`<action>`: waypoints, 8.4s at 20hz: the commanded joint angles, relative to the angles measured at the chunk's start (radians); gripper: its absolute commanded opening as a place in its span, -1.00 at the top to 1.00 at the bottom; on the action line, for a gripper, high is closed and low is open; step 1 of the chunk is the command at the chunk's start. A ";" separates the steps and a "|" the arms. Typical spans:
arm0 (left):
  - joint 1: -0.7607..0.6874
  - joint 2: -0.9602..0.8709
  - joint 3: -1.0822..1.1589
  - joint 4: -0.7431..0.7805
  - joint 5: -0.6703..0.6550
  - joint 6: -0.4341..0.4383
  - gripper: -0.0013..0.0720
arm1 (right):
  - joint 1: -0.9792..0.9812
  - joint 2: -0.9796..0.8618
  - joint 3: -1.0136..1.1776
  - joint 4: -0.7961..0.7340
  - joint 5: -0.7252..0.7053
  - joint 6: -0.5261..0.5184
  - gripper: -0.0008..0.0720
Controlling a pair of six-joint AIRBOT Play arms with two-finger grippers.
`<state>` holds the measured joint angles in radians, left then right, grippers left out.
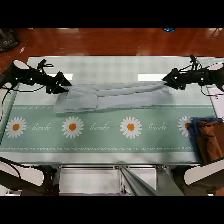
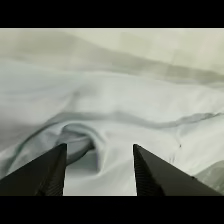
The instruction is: Fold the shirts.
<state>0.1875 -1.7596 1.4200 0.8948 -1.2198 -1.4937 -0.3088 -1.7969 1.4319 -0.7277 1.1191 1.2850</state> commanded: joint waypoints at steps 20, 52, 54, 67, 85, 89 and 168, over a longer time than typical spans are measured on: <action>-0.243 0.780 -0.628 0.073 0.365 0.004 -0.41 | -0.065 -0.035 -0.122 -0.029 0.072 0.033 -0.14; -1.091 -0.365 0.475 -0.070 0.170 -0.163 0.92 | 0.197 1.069 -0.472 -0.249 0.154 0.118 0.92; -1.073 -0.377 0.511 -0.068 0.127 -0.161 0.92 | 0.206 1.069 -0.472 -0.247 0.137 0.126 0.92; -0.505 0.362 0.270 0.476 -0.090 -0.153 0.92 | 0.383 0.771 -0.320 -0.002 0.045 0.045 0.92; -0.420 1.043 -0.670 0.354 0.380 -0.303 0.92 | 0.772 -0.038 0.229 0.008 0.074 0.159 -0.16; -0.289 1.040 -0.584 0.354 0.389 -0.296 0.92 | 0.500 0.203 0.228 -0.216 0.346 0.188 -0.16; -0.441 0.487 0.130 0.288 0.316 -0.080 0.92 | 0.018 0.567 0.209 -0.306 0.021 0.202 0.92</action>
<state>-0.1940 -1.2182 1.3621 1.1667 -0.7914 -1.5814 -0.7124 -1.0863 1.4422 -0.8967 1.2484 1.5642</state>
